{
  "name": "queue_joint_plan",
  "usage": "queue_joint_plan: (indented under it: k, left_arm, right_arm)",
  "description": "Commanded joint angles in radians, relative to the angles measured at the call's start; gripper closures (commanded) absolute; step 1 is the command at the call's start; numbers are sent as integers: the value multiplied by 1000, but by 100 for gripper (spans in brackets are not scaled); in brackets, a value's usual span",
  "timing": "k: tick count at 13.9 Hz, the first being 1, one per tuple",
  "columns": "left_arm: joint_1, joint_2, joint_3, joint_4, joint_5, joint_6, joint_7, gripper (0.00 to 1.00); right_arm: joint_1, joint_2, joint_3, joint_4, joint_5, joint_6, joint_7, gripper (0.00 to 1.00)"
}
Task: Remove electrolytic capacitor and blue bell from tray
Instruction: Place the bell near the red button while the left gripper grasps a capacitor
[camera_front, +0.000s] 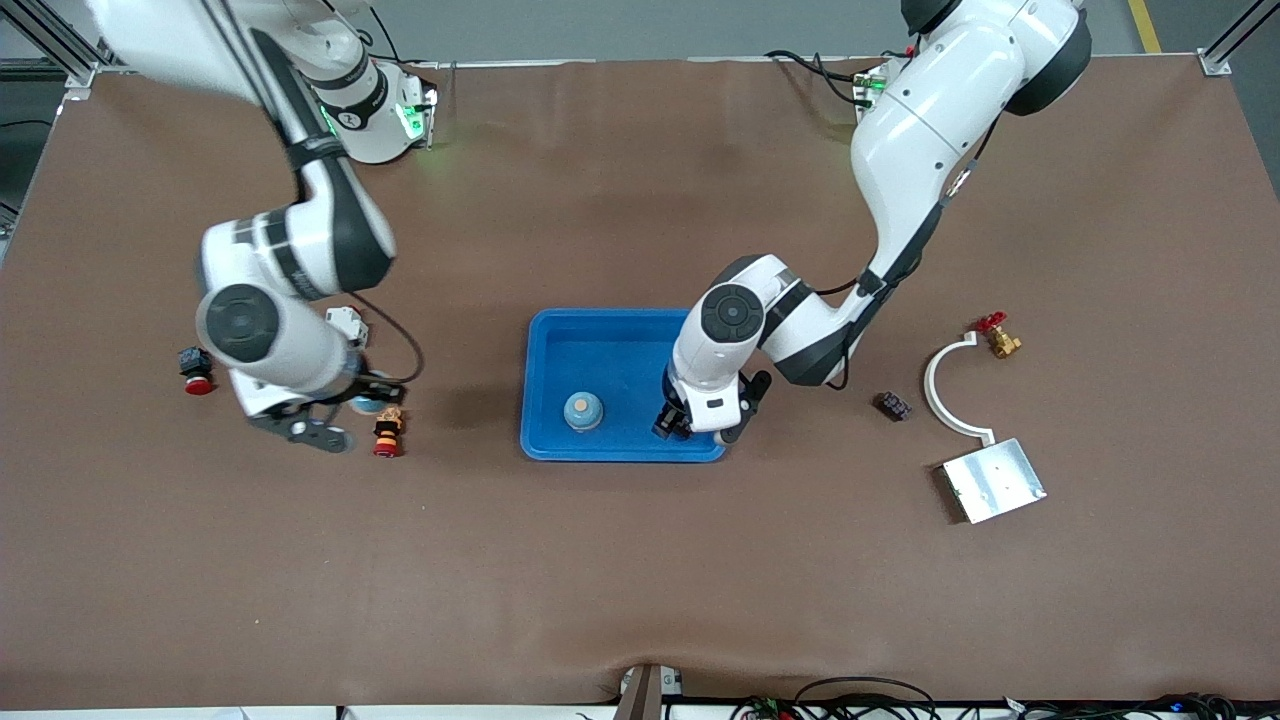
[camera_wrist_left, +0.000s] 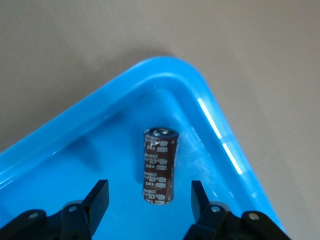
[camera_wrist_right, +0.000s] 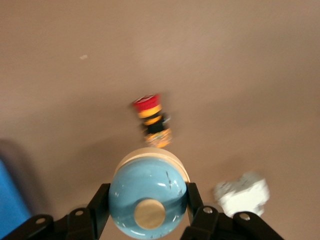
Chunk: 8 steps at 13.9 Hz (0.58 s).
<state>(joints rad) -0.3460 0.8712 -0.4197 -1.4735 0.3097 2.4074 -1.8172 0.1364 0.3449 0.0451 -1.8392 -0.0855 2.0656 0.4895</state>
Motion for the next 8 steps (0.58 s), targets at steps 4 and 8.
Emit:
queue_joint_plan:
  k: [4, 8]
  left_arm:
    - [-36, 35, 38, 24, -3, 32, -14, 34]
    - [-41, 49, 38, 22, 15, 59, -2, 92]
  right_arm:
    - [-208, -49, 19, -184, 0, 187, -364, 100]
    - [-346, -6, 18, -198, -6, 310, -596, 100]
